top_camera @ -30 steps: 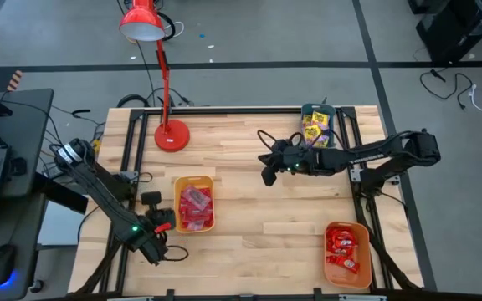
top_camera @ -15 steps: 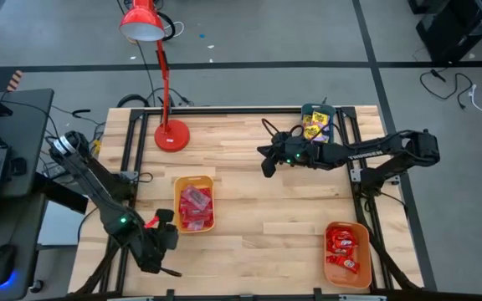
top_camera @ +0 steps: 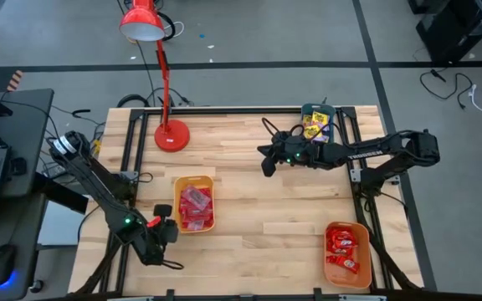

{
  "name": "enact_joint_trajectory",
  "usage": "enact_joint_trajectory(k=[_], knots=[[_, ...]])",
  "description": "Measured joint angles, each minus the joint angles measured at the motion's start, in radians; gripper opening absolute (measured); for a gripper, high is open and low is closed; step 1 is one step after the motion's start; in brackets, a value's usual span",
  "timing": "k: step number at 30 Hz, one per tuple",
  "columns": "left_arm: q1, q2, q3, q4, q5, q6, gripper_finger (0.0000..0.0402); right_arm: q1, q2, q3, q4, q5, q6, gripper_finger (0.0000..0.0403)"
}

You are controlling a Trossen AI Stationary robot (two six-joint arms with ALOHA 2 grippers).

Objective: Sort candy
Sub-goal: Move the bins to the center of the table

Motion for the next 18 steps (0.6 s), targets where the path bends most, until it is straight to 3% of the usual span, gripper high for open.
enact_joint_trajectory(k=[9,18], knots=[[0.001,0.000,-0.013,-0.019,-0.133,0.010,0.0000,-0.005,0.000,0.000,0.000,0.001,0.000,0.0000],[0.023,0.000,-0.013,-0.080,-0.191,0.005,0.0000,-0.005,0.000,0.000,0.000,0.003,-0.001,0.0000]])
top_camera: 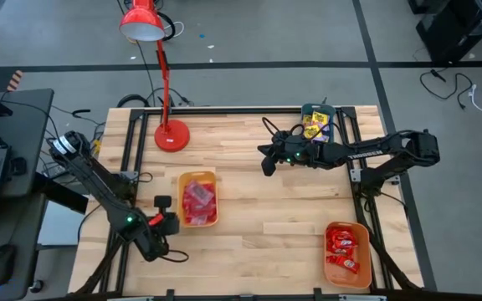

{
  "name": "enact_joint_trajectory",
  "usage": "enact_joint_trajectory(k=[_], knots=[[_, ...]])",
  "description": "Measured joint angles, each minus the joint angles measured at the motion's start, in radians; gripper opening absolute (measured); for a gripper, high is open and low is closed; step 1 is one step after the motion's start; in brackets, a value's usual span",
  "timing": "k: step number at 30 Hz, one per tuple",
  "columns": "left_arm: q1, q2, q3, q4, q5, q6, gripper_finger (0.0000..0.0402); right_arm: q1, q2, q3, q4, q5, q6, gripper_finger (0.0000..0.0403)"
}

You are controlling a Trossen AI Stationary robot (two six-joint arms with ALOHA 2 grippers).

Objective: Sort candy
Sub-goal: Move the bins to the center of the table

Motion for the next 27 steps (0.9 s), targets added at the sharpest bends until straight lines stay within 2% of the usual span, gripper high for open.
enact_joint_trajectory(k=[12,27], knots=[[0.067,0.000,0.000,-0.040,-0.053,0.005,0.0000,0.000,0.000,0.000,0.000,0.000,-0.001,0.0000],[0.122,0.000,0.000,-0.035,-0.067,0.055,0.0000,-0.005,0.000,0.000,-0.002,0.000,-0.033,0.0000]])
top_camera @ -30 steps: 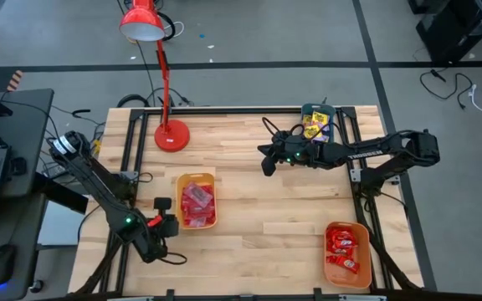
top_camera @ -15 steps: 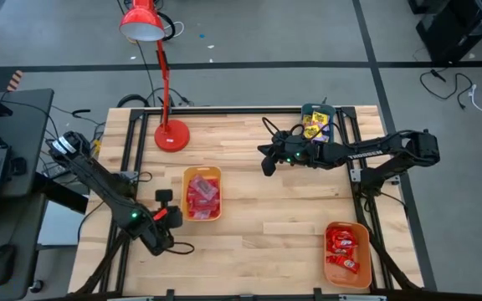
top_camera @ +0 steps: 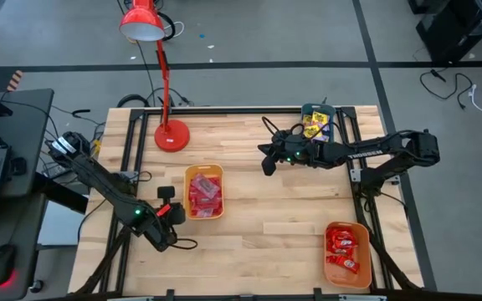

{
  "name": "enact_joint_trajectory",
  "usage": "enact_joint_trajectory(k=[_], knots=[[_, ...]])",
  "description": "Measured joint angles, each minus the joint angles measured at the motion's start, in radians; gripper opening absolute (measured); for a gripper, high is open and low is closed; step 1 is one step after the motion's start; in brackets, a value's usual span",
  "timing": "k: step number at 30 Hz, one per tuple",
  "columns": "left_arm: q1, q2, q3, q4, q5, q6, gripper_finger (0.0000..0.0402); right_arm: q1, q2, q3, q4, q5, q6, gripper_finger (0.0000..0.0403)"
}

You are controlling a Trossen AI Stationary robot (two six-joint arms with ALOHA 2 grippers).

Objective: Sort candy
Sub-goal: Move the bins to the center of the table

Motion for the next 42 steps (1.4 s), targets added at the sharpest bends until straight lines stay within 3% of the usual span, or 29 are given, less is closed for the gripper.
enact_joint_trajectory(k=[6,11,16,20,32,38,42], knots=[[-0.021,-0.004,0.002,-0.030,0.046,-0.040,0.0000,-0.002,-0.074,0.001,-0.058,-0.033,0.004,0.0000],[-0.022,-0.009,0.002,-0.103,0.066,-0.111,0.0000,0.007,-0.214,0.037,-0.358,-0.126,0.052,0.0000],[-0.023,-0.009,0.004,-0.125,0.089,-0.114,0.0000,0.070,-0.315,0.099,-0.735,-0.488,-0.016,0.0000],[-0.023,-0.009,0.010,-0.127,0.090,-0.115,0.0000,0.161,-0.373,0.118,-0.924,-0.643,0.180,0.0000],[-0.023,-0.010,0.110,-0.122,-0.038,-0.004,0.0000,0.518,-0.397,0.117,-1.295,-0.722,0.715,0.0000],[-0.023,-0.010,0.120,-0.121,-0.106,0.002,0.0000,0.673,-0.393,0.116,-1.333,-0.723,0.934,0.0000],[-0.023,-0.010,0.120,-0.120,-0.184,0.025,0.0000,0.766,-0.393,0.116,-1.333,-0.667,1.082,0.0000]])
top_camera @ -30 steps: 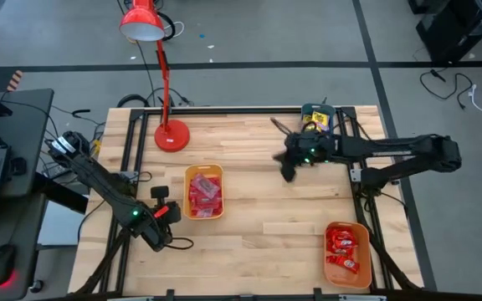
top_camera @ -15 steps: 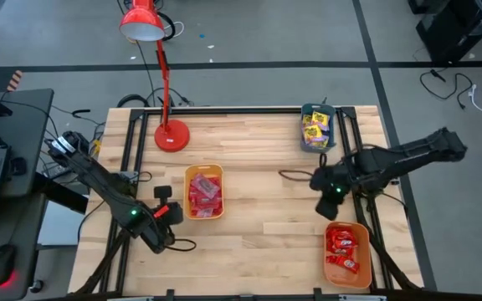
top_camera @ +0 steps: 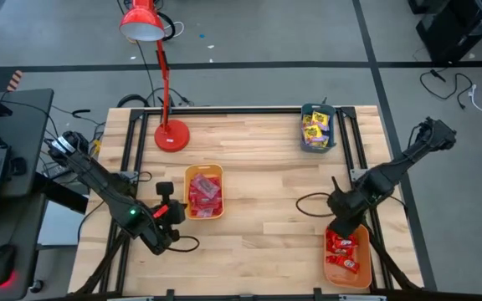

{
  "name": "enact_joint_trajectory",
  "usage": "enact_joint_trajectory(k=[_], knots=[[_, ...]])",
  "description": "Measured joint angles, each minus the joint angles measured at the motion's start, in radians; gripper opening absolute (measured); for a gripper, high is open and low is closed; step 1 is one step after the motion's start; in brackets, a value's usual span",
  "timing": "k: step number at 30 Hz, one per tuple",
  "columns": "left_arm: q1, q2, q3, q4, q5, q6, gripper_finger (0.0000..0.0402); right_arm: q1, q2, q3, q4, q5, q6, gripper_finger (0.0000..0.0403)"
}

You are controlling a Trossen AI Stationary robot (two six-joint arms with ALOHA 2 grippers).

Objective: Sort candy
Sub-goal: Move the bins to the center of the table

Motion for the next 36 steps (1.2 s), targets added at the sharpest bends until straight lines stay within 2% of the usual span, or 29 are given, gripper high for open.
enact_joint_trajectory(k=[7,10,14,21,36], knots=[[0.000,0.000,0.000,0.001,-0.076,-0.012,0.0000,0.118,0.020,0.000,0.022,0.192,0.275,0.0000],[0.000,0.000,0.000,0.001,-0.079,-0.031,0.0000,0.160,0.057,-0.001,0.054,0.197,0.334,0.0000],[0.000,0.000,0.000,0.008,-0.085,-0.033,0.0000,0.213,0.125,0.000,0.078,0.151,0.395,0.0000],[0.000,0.000,0.000,0.008,-0.104,-0.034,0.0000,0.265,0.223,-0.001,0.081,0.094,0.413,0.0000],[0.000,0.000,0.000,0.009,-0.113,-0.035,0.0000,0.269,0.235,-0.001,-0.054,0.213,0.380,0.0000]])
